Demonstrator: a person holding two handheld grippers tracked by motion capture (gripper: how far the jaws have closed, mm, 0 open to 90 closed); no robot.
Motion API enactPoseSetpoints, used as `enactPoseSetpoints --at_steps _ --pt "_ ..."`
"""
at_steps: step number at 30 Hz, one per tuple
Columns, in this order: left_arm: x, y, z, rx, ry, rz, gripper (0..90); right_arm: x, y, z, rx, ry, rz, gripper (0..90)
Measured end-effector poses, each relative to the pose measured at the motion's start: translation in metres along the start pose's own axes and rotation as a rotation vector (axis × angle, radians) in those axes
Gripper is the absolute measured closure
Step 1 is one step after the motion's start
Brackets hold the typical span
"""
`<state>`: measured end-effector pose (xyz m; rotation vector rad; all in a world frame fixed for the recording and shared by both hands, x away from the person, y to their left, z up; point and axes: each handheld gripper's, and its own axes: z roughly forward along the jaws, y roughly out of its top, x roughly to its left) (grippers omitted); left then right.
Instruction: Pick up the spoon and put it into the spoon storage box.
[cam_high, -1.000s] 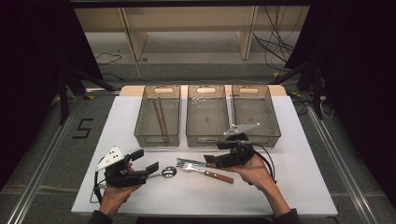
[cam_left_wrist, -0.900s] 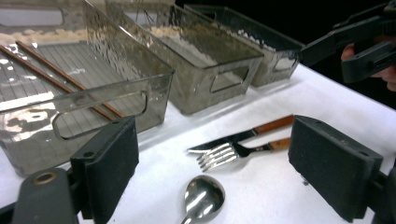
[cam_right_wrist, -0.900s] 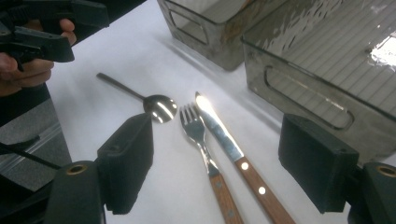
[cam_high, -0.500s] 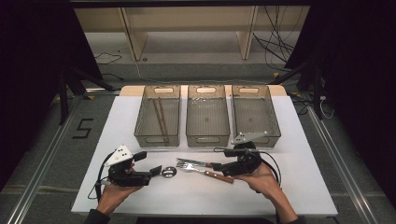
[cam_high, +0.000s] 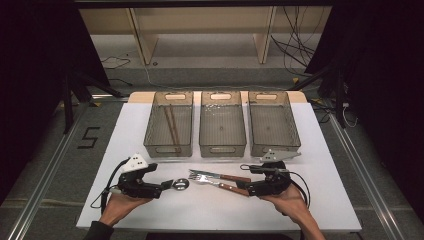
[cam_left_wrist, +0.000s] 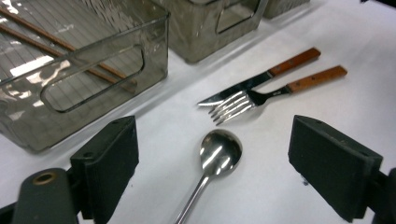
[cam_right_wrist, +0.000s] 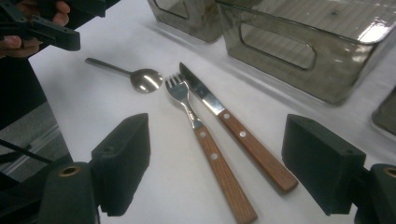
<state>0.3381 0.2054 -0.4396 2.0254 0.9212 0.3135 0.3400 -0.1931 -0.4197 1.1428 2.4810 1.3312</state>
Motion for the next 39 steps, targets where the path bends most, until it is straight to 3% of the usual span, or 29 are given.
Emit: enactPoseSetpoints --at_steps 12,15,22,25,29,30,34,39 --pt "0.005 0.005 0.007 0.169 0.048 0.067 15.6 -0.007 -0.02 -0.01 -0.028 -0.014 0.032 21.9" --pt "0.006 0.007 0.009 0.236 0.069 0.104 16.1 -0.008 -0.023 -0.012 -0.029 -0.015 0.035 21.9" --pt "0.011 0.015 0.016 0.394 0.064 0.145 19.3 -0.007 -0.028 -0.019 -0.032 -0.027 0.034 21.9" --pt "0.011 0.015 0.021 0.445 0.072 0.169 22.9 -0.008 -0.031 -0.021 -0.028 -0.031 0.037 21.9" --pt "0.011 0.013 0.028 0.522 0.063 0.178 27.8 -0.009 -0.035 -0.022 -0.025 -0.033 0.048 22.0" --pt "0.012 0.014 0.029 0.551 0.061 0.198 30.0 -0.009 -0.035 -0.022 -0.027 -0.033 0.047 22.0" --pt "0.011 0.013 0.035 0.619 0.043 0.219 38.7 -0.009 -0.037 -0.024 -0.027 -0.032 0.048 22.0" --pt "0.011 0.012 0.041 0.679 0.031 0.243 48.3 -0.009 -0.038 -0.025 -0.029 -0.033 0.051 22.2"
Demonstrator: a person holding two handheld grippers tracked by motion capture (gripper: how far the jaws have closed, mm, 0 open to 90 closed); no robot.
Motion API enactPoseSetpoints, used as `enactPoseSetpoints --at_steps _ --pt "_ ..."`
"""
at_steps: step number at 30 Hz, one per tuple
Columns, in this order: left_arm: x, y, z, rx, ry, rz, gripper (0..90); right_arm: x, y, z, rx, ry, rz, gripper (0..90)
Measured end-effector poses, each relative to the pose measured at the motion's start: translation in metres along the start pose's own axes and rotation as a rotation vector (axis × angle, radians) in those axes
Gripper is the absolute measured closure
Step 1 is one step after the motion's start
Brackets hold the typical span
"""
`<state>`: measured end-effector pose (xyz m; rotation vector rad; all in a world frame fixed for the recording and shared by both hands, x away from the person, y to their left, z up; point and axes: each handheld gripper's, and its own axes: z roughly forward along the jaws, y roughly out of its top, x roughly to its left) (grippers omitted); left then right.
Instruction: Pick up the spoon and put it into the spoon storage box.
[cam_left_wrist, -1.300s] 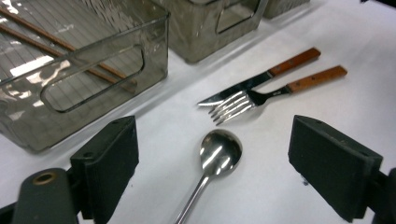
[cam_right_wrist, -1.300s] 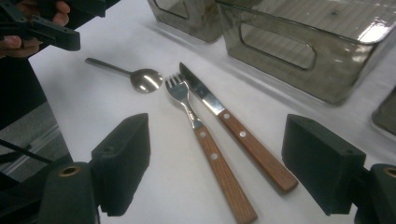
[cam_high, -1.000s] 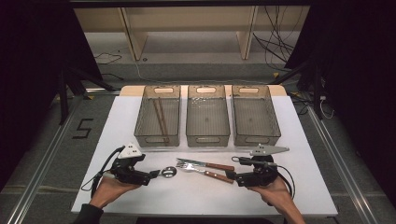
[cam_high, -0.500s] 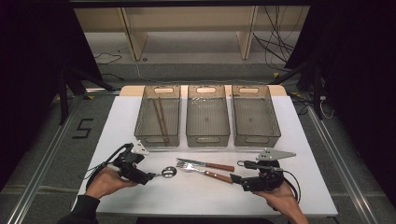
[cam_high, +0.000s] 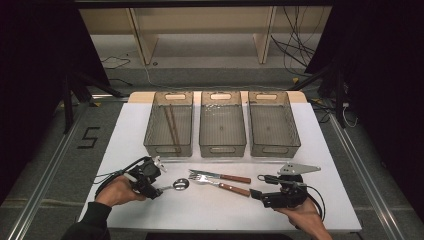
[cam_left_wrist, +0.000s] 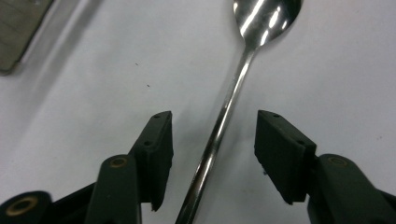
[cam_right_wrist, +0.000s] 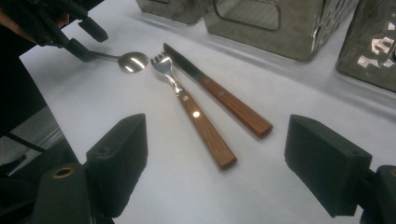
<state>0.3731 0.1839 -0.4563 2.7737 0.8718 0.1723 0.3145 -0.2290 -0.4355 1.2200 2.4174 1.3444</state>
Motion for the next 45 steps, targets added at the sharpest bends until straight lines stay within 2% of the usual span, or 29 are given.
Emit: enactPoseSetpoints --at_steps 3,10,12,17,20,21,29,31,37,39,45 --pt "0.0013 0.001 0.0014 0.025 -0.013 0.013 53.3 -0.0001 -0.0008 -0.0004 0.003 -0.001 0.003 22.3" --pt "0.0031 0.0018 0.0039 0.037 -0.034 0.034 63.3 0.0 -0.0017 -0.0006 0.005 -0.001 0.004 22.7" --pt "0.0029 0.0018 0.0059 0.039 -0.041 0.029 65.2 0.0002 -0.0018 -0.0007 0.005 -0.001 0.004 22.9" --pt "0.0031 0.0036 0.0062 0.06 -0.052 0.065 69.5 -0.0005 -0.0023 -0.0007 0.005 -0.002 0.002 23.1" --pt "0.0024 0.0057 0.0064 0.074 -0.06 0.074 72.8 -0.0006 -0.0025 -0.0006 0.006 -0.001 0.002 23.2" --pt "0.0017 0.0065 0.0067 0.077 -0.061 0.066 73.7 -0.0006 -0.0026 -0.0007 0.006 -0.002 0.002 23.2" --pt "0.0007 0.0101 0.0066 0.115 -0.072 0.096 81.3 -0.0009 -0.0029 -0.0011 0.008 -0.003 0.005 23.7" --pt "-0.0008 0.0097 0.0071 0.103 -0.073 0.08 82.9 -0.0011 -0.003 -0.0011 0.009 -0.004 0.005 23.7" --pt "0.0004 0.0085 0.0063 0.101 -0.075 0.084 84.1 -0.0016 -0.0034 -0.0011 0.008 -0.003 0.008 23.9" --pt "0.0002 0.0079 0.0065 0.093 -0.079 0.07 84.2 -0.0017 -0.0035 -0.001 0.007 -0.003 0.007 23.9" --pt "0.0008 0.0069 0.0061 0.08 -0.101 0.06 84.4 -0.002 -0.0038 -0.0009 0.006 -0.002 0.008 24.0"
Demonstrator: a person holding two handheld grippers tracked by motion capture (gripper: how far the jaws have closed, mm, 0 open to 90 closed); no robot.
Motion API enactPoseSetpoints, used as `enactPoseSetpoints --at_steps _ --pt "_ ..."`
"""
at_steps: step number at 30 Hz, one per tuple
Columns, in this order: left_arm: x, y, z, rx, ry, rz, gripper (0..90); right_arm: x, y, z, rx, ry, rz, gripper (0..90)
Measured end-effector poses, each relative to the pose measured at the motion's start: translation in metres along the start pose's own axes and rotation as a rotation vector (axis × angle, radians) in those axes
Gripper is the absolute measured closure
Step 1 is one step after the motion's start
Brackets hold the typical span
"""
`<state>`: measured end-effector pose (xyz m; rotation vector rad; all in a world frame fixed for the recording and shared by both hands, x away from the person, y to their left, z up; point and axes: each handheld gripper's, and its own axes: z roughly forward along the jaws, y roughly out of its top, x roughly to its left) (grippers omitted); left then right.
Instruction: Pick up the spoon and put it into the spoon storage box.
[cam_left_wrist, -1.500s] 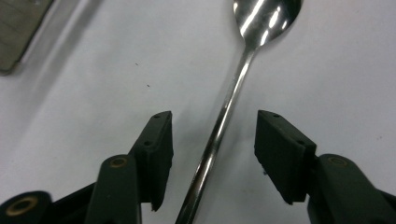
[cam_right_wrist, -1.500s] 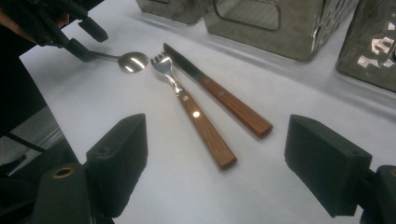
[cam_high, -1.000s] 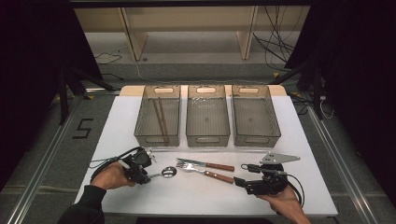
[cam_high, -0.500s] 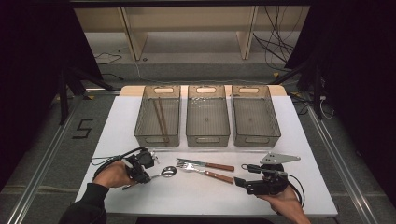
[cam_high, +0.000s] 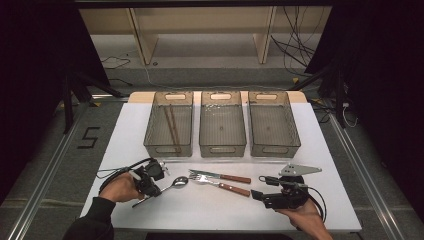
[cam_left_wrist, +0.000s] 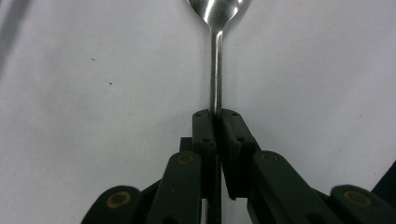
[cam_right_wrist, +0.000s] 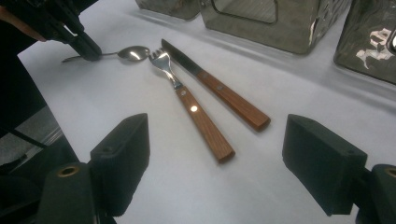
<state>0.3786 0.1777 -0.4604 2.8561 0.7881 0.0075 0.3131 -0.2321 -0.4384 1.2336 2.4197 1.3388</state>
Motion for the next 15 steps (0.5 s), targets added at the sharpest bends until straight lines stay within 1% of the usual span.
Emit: enactPoseSetpoints --at_steps 3,4,6,8,9,10,12,13,15 --pt "0.0 0.0 0.0 -0.013 -0.001 -0.004 84.5 0.0 0.0 0.0 0.0 0.001 0.001 24.0" --pt "0.001 0.0 -0.002 -0.007 -0.001 0.006 84.5 0.0 0.0 0.0 0.001 0.001 0.001 24.0" --pt "0.001 0.0 -0.004 -0.012 -0.001 0.006 84.5 0.0 0.0 0.0 0.0 0.001 0.002 24.0" --pt "0.0 0.0 -0.005 -0.022 0.003 0.001 84.6 0.0 0.0 0.0 0.0 0.002 0.003 24.0" --pt "0.0 0.0 -0.006 -0.032 0.008 -0.011 84.6 0.0 0.0 0.0 -0.002 0.002 0.001 24.0" --pt "0.001 0.0 -0.008 -0.031 0.011 -0.009 84.6 0.0 0.0 0.0 -0.002 0.002 0.001 24.0" --pt "0.001 -0.001 -0.01 -0.047 0.024 -0.021 84.6 0.0 0.0 -0.001 -0.004 0.002 0.001 24.0" --pt "0.001 -0.001 -0.012 -0.049 0.024 -0.02 84.6 0.0 0.0 -0.001 -0.004 0.002 0.0 24.0" --pt "0.001 -0.001 -0.017 -0.073 0.026 -0.022 84.6 0.001 0.0 -0.001 -0.007 0.002 0.001 24.0"
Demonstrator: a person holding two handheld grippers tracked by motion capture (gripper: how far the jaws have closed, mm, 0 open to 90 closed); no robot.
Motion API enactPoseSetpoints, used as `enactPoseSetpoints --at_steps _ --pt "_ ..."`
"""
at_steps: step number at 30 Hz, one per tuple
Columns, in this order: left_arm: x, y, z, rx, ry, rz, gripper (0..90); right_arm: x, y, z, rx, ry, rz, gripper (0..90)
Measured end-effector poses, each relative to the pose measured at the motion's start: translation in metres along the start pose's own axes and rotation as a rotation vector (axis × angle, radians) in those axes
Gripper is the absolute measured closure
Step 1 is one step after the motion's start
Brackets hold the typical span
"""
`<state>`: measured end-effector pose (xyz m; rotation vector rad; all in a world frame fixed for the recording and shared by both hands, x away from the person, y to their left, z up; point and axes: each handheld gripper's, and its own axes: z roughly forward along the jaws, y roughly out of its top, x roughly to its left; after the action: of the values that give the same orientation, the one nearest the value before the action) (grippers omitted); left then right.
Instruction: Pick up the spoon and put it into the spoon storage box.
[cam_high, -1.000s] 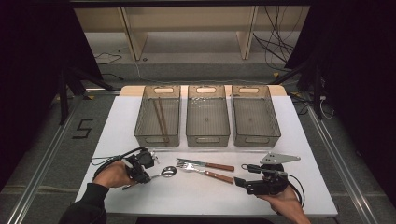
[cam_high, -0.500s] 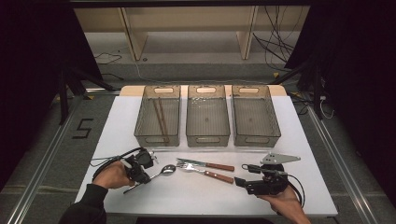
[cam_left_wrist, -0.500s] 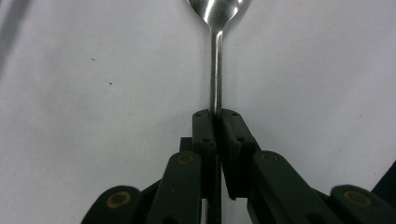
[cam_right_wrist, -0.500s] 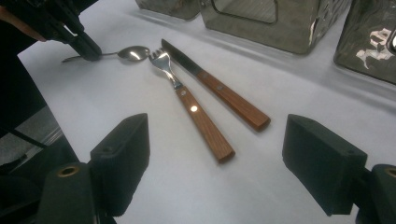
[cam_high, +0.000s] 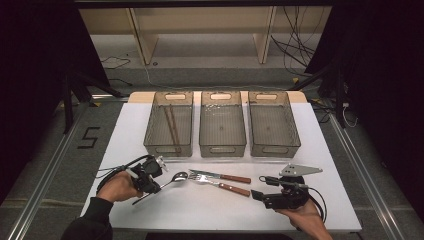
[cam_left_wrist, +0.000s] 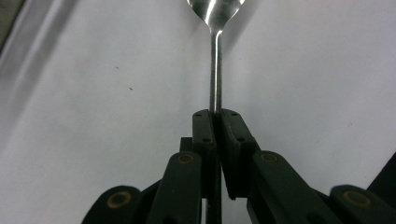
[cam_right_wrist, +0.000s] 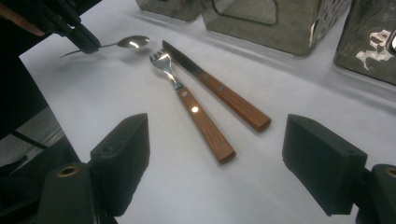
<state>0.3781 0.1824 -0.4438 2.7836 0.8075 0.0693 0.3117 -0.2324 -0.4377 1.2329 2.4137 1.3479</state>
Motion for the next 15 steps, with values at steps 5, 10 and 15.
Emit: enactPoseSetpoints --at_steps 5,10,15 --pt "-0.002 0.004 -0.015 -0.098 0.011 -0.033 84.6 0.002 0.0 -0.001 -0.013 0.001 -0.007 23.8" --pt "-0.003 0.014 -0.031 -0.224 0.008 -0.078 84.6 0.003 -0.001 -0.002 -0.03 -0.003 -0.011 23.9" --pt "-0.001 0.026 -0.039 -0.308 0.008 -0.112 84.6 0.005 -0.002 -0.004 -0.055 -0.01 -0.021 23.8"
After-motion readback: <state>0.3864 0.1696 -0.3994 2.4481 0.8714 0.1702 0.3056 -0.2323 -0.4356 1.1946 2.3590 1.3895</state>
